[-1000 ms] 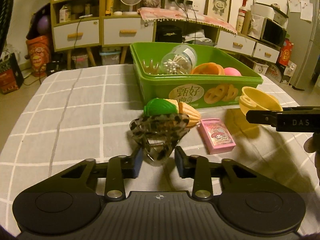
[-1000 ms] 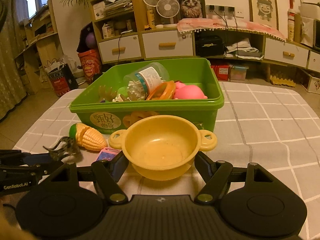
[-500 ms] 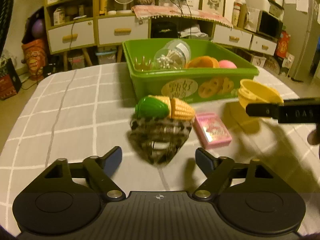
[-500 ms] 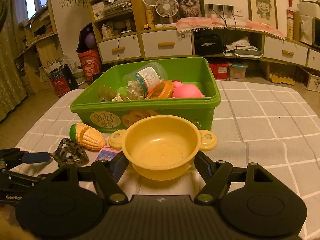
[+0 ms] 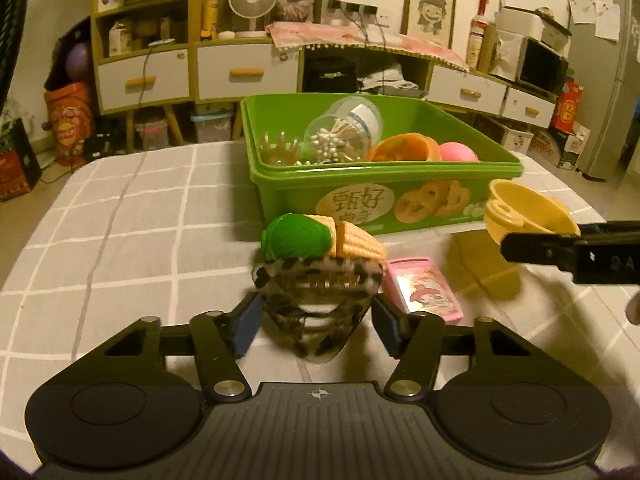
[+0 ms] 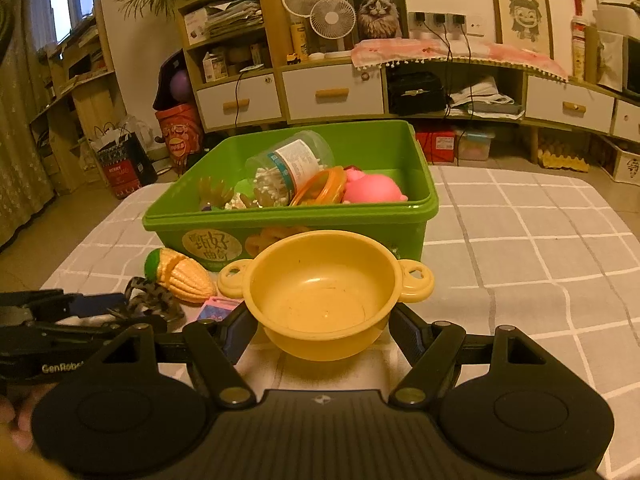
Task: Organize rigid objects
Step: 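Carry the hair clip with the left tool while the right tool carries the yellow pot over the bin, then open the left tool to drop the clip while the right tool drops the pot into the bin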
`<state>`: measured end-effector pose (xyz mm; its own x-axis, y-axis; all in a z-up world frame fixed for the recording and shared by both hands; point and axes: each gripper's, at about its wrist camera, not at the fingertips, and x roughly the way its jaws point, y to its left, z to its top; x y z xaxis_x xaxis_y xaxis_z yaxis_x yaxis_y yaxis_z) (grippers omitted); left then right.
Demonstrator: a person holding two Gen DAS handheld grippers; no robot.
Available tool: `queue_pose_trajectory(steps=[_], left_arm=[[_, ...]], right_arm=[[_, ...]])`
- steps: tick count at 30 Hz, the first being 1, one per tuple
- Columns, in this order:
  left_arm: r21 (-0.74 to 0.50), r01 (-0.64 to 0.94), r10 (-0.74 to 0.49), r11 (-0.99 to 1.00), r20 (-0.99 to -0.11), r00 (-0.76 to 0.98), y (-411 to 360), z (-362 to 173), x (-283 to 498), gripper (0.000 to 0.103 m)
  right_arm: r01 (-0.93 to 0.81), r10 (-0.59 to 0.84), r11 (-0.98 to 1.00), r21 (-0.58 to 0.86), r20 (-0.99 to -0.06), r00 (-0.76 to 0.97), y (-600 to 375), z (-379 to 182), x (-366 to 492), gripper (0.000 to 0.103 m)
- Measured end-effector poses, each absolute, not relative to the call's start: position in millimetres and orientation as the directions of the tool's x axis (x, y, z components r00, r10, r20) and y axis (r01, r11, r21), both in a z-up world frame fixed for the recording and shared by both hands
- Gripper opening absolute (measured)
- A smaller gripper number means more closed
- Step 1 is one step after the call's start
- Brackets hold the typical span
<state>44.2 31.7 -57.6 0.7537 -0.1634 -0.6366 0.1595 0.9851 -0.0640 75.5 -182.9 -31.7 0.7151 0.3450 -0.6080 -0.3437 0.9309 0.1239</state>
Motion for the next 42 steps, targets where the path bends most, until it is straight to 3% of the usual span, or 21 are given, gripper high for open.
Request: queue_pose_trajectory(steps=[9,22,33,42], left_arm=[[-0.033,0.203,-0.178,0.979,-0.629,0.757,25,-53,30,0.036],[-0.05,0.245,-0.232,0.968,-0.543,0.807,16,-22,20,0.036],[-0.029,0.255,-0.234,0.967,-0.511,0.827,1,5,55,0.036],[-0.072,0.259,-0.252,0.963,-0.576,0.778,-23,3,126,0.036]], right_arm=[[-0.349,0.364,0.926,0.143,-0.579,0.73,-184,-20,71,0.048],[-0.353,0.389,0.919,0.176,-0.546,0.742,-182,-1,65,0.048],[-0.322,0.366,0.93,0.18,-0.543,0.756,-183,30,106,0.048],[-0.252,0.348,0.937,0.241,-0.597,0.723,-185,28,184,0.048]])
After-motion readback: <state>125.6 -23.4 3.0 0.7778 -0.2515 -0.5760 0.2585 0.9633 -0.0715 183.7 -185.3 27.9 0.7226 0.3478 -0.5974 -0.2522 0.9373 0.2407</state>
